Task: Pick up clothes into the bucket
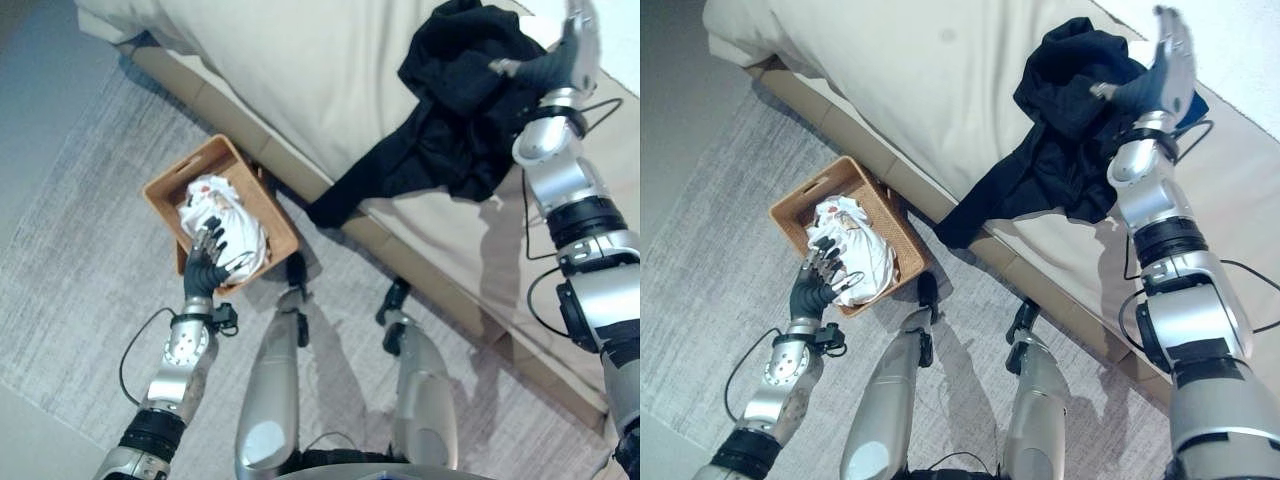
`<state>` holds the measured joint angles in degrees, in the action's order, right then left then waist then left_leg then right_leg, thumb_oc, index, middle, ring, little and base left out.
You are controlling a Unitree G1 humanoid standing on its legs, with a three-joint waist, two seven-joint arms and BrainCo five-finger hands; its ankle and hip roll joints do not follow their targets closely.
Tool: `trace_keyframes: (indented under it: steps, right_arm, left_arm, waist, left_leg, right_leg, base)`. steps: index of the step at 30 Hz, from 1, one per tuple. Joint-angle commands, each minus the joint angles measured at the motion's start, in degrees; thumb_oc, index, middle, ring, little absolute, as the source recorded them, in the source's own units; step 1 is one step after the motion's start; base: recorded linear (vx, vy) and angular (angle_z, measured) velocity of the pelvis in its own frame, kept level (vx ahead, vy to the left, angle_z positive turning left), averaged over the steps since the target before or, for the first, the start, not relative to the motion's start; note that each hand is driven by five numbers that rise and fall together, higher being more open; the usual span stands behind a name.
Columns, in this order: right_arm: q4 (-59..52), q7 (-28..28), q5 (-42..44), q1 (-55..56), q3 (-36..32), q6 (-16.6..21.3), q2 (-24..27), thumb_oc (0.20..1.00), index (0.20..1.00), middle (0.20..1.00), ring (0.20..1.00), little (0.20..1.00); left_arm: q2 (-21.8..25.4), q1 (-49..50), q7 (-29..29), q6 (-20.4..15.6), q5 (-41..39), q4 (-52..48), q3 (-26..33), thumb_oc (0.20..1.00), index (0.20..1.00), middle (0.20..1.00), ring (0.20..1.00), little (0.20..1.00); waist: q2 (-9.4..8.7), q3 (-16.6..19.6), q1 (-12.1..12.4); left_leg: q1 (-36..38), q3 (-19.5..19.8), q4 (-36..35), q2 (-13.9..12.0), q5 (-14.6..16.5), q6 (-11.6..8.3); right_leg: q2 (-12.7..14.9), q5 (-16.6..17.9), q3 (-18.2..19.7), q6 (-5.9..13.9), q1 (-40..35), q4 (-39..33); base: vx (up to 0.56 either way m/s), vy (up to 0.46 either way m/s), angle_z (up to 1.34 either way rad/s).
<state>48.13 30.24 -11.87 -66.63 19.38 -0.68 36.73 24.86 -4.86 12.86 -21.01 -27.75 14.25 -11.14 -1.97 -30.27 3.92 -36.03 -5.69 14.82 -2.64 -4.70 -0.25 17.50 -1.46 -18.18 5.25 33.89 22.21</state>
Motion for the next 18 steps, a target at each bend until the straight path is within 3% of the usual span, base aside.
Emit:
trace_keyframes:
  steps: [1,5,10,18]
  right_arm:
    - [-1.42,3.89,-3.19,-1.54,-0.64,0.58,2.46,1.0,1.0,1.0,1.0,1.0]
    - [-5.83,8.04,-10.94,1.82,-2.2,-0.49,1.52,1.0,1.0,1.0,1.0,1.0]
    - [-7.37,4.14,-13.62,3.52,0.31,0.04,0.72,1.0,1.0,1.0,1.0,1.0]
    - [7.6,1.22,-10.41,-0.54,4.18,-1.49,-3.69,1.0,1.0,1.0,1.0,1.0]
  left_arm:
    - [0.02,3.48,0.33,-1.45,0.84,-5.78,1.68,1.0,1.0,1.0,1.0,1.0]
    - [0.1,2.78,1.61,-2.39,2.84,-5.89,1.23,1.0,1.0,1.0,1.0,1.0]
    - [-0.21,2.15,1.55,-2.92,3.11,-5.6,0.57,1.0,1.0,1.0,1.0,1.0]
    - [-0.12,2.51,0.83,-2.64,1.24,-5.56,0.35,1.0,1.0,1.0,1.0,1.0]
  waist:
    - [0.2,0.48,-0.43]
    - [0.78,0.47,-0.11]
    - [0.83,0.47,0.2]
    - [1.23,0.47,0.86]
  left_leg:
    - [-0.91,1.85,4.71,-0.47,5.21,-1.06]
    - [-1.31,2.09,4.78,-0.34,5.22,-0.97]
    - [-1.76,2.1,4.78,-0.28,5.12,-0.92]
    - [-2.87,2.15,5.42,-0.29,5.14,-1.04]
  right_leg:
    - [3.19,7.25,4.42,4.57,0.06,-2.39]
    - [3.26,7.1,4.3,4.71,0.4,-2.31]
    - [3.31,6.9,4.24,4.65,0.93,-1.83]
    - [3.33,6.89,4.1,4.42,1.76,-1.54]
  base:
    - [0.0,0.0,0.0]
    - [0.0,0.0,0.0]
    - [0.0,0.0,0.0]
    - [0.0,0.0,0.0]
